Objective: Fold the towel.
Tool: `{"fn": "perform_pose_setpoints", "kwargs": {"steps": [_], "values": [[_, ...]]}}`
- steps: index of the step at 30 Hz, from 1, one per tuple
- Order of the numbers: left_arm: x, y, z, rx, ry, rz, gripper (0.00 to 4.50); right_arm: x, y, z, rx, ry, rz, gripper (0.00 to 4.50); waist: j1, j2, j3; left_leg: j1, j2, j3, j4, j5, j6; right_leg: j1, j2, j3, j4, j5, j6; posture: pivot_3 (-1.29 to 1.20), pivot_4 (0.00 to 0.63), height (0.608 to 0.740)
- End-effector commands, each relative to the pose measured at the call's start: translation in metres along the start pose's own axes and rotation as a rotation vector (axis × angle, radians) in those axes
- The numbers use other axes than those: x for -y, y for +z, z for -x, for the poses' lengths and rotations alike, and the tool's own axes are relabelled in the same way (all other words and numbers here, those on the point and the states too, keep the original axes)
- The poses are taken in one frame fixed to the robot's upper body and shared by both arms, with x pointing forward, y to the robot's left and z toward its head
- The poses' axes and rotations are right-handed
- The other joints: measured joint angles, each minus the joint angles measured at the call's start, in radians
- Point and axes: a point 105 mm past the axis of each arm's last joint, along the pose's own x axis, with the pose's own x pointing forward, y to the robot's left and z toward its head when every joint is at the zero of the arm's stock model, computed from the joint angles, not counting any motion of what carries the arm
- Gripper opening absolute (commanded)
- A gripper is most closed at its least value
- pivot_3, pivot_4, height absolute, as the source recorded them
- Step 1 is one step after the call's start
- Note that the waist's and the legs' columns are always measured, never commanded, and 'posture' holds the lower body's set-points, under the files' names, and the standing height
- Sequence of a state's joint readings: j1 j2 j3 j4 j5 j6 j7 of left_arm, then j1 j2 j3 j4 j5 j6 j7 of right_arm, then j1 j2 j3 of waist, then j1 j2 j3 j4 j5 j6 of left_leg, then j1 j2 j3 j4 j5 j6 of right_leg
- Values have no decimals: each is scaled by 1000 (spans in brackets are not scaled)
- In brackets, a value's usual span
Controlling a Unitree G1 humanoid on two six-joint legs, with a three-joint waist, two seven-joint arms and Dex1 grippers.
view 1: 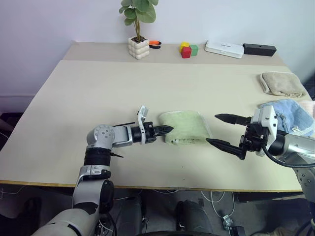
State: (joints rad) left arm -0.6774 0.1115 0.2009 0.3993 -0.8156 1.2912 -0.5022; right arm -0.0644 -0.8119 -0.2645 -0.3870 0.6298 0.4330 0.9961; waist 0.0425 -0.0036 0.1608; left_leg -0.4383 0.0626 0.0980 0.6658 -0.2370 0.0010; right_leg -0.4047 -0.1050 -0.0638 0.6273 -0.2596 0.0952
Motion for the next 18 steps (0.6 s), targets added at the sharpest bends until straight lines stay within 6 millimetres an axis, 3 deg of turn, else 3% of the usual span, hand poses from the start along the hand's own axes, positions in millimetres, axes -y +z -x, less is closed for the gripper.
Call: {"fn": "perform_pose_setpoints", "kwargs": {"steps": [1, 4, 6, 11, 15, 18], "values": [[-20, 4, 14, 59, 105, -71, 33, 9, 5, 6, -9, -36, 4, 4500, -3, 0, 0, 0, 0, 0, 0, 0, 0, 0, 0, 0, 0, 0, 0, 0, 150, 735], [-26, 25, 36, 179, 153, -130, 33, 17, -5, 17, -70, -67, -26, 4500, -7, -1, 0, -1, 1, 1, -1, 0, 0, 1, 0, 1, 1, 0, 0, 0, 150, 735], [-34, 41, 64, 297, 202, -185, 33, 15, -2, 17, -43, -51, -30, 4500, -19, -1, 1, -2, 2, 2, -1, 0, 0, -1, 2, 1, 1, 0, 0, 0, 150, 735], [-51, 67, 140, 614, 311, -163, 33, 10, 14, 3, 68, 2, -14, 4500, -61, -1, 1, -2, 4, 1, -5, 0, 0, -4, 6, 3, 3, 0, 0, 0, 150, 735], [-57, 82, 196, 871, 383, -129, 33, 4, 20, -13, 114, 61, 1, 4500, -55, -3, 3, -2, 4, 1, -7, 0, 0, -6, 6, 4, 3, 0, 0, 0, 150, 735], [-65, 87, 239, 1096, 506, -106, 33, 7, 38, -22, 214, 90, 0, 4500, -53, -6, 4, -3, 4, 2, -6, 0, -1, -6, 6, 4, 2, 0, 0, 0, 150, 735]]}}
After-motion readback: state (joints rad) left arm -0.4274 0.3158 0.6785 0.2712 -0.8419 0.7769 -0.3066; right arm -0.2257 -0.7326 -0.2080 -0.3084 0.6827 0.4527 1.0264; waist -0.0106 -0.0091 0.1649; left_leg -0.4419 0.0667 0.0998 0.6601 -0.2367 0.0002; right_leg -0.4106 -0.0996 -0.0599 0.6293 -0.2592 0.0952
